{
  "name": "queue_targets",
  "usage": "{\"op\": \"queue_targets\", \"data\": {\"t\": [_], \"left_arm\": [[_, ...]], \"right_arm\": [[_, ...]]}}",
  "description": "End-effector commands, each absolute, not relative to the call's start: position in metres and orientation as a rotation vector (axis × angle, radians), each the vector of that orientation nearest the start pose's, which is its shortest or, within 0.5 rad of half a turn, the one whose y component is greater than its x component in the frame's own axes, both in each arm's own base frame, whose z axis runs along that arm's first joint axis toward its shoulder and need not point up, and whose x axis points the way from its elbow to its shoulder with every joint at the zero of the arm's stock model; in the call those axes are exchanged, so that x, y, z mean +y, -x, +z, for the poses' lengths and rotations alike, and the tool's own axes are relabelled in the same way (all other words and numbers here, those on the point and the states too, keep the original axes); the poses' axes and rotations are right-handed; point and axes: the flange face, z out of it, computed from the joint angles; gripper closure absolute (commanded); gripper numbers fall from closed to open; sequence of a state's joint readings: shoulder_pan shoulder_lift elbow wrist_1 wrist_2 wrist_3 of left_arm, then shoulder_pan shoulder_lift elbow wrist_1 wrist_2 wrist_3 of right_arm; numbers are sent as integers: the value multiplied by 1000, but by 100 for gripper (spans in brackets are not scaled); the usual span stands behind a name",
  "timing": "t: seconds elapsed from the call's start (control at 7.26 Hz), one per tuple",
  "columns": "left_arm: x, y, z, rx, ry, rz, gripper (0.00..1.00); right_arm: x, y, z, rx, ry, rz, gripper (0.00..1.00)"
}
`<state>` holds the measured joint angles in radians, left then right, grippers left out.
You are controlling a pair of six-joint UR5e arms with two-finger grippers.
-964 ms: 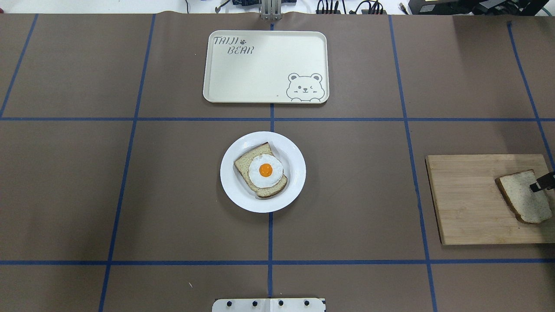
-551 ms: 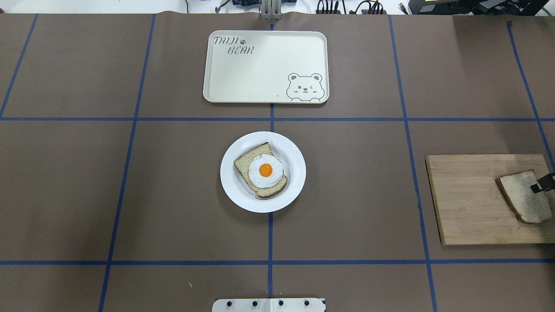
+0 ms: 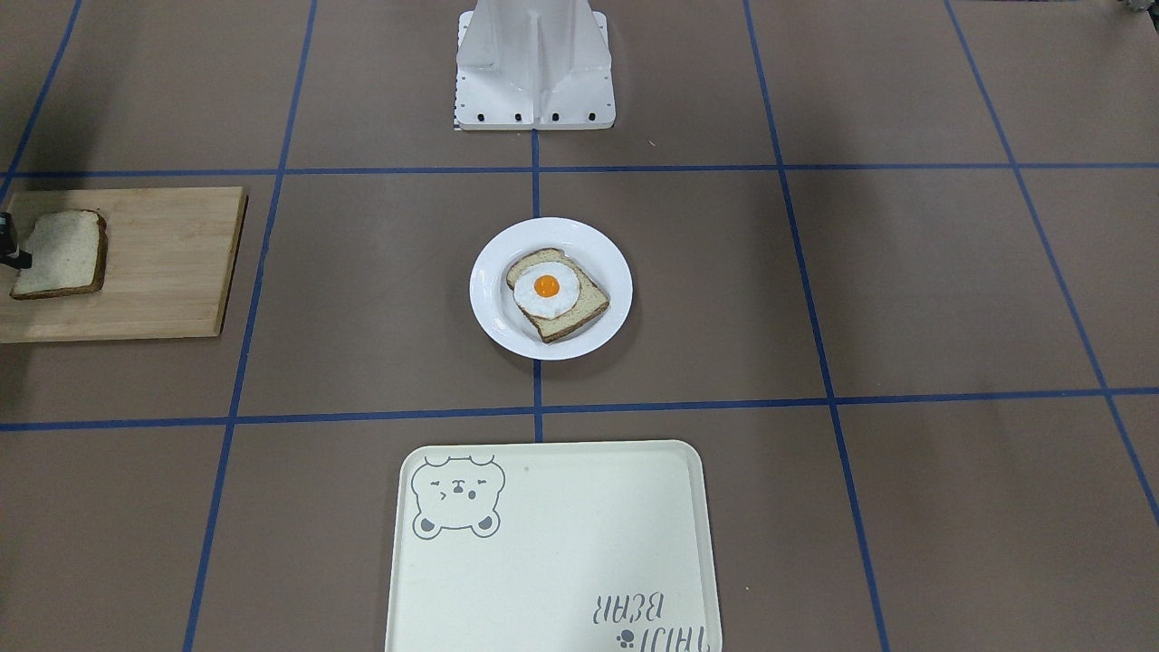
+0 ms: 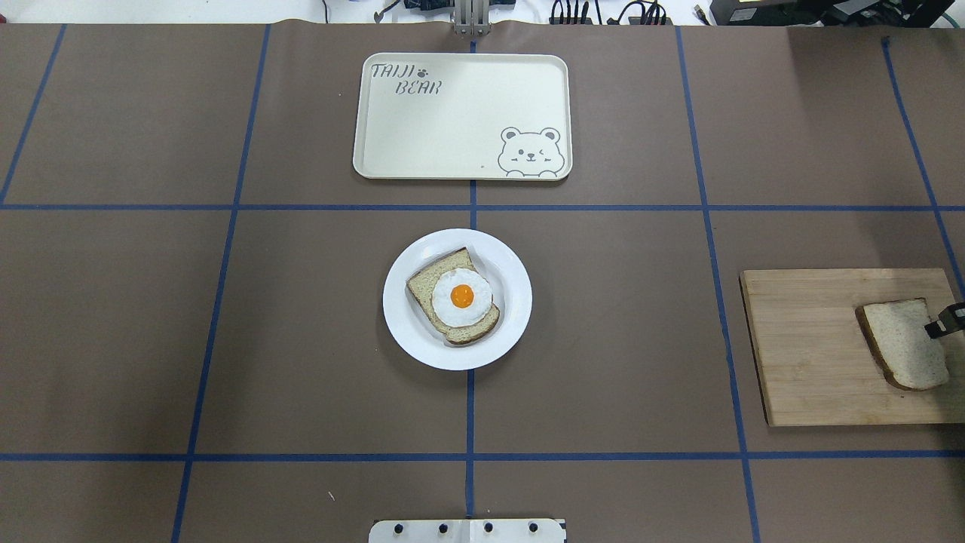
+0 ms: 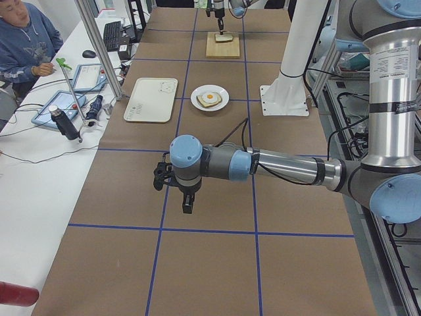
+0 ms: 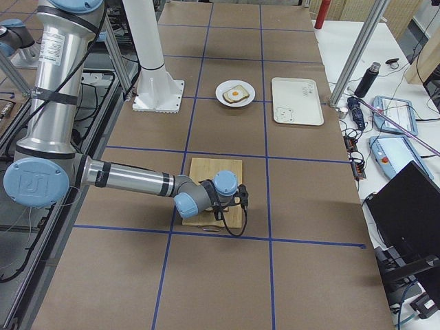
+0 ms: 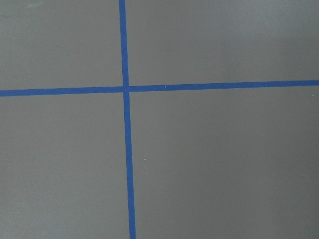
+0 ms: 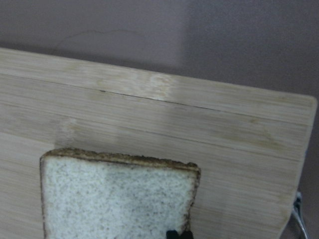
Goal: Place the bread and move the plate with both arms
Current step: 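Lower the right gripper onto the bread slice on the bamboo board and grasp it, then lift the bread slice with the right gripper toward the white plate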
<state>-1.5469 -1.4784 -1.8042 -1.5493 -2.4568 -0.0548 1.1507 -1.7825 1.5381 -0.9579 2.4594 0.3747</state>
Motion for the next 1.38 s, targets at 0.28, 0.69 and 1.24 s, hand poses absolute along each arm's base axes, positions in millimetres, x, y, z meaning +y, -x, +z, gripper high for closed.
{"op": "queue_targets", "data": {"t": [0.28,0.69,1.24], "left_arm": [[-456,45,582,889,-73,23,2],[-457,45,581,889,-73,23,2],[-457,45,582,889,-73,24,2]], "right_arm": [[-412,106,657,-1158,66,-189,100],[-467,127,580,-1267,125,-89,100],[-542,241,398,-1339,222,-68,100]]}}
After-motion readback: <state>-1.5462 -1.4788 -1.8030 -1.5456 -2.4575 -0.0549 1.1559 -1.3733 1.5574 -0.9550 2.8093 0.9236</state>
